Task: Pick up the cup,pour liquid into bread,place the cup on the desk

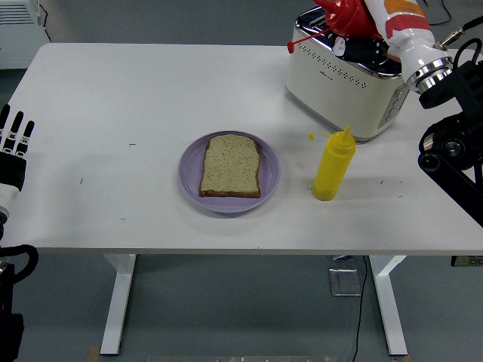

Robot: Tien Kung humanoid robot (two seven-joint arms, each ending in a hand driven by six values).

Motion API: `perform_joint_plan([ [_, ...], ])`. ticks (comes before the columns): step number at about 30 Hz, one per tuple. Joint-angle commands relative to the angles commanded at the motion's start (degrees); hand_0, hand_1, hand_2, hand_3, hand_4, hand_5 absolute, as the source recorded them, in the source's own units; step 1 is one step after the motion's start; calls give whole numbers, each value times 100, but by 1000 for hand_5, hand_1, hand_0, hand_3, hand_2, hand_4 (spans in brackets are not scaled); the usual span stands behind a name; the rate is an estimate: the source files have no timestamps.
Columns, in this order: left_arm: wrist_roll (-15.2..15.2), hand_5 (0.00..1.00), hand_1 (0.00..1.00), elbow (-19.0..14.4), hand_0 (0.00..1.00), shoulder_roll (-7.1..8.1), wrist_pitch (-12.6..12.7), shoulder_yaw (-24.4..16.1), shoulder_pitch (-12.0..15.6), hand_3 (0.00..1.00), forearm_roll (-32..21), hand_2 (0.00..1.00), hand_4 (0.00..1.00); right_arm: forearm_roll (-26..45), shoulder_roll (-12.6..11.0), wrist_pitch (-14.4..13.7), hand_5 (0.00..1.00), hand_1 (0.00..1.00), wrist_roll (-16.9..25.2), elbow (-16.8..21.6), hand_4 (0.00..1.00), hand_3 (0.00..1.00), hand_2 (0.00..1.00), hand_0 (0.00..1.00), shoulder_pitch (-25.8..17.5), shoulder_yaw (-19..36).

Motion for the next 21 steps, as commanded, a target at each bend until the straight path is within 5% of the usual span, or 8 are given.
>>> perform_joint_plan([
  [8,-2,998,737,2,787,0,0,3,22,698,-1,736,544,-1802,173,306,165,81,20,-116,620,402,238,88,343,-459],
  [15,-5,998,737,3,787,-2,-4,19,34,698,0,736,544,-1802,265,636,168,79,101,-430,621,400,234,88,746,-1432],
  [21,-9,998,737,2,787,4,-1,10,46,698,-1,735,544,-1802,208,710,172,81,111,-533,622,397,241,93,849,-1372],
])
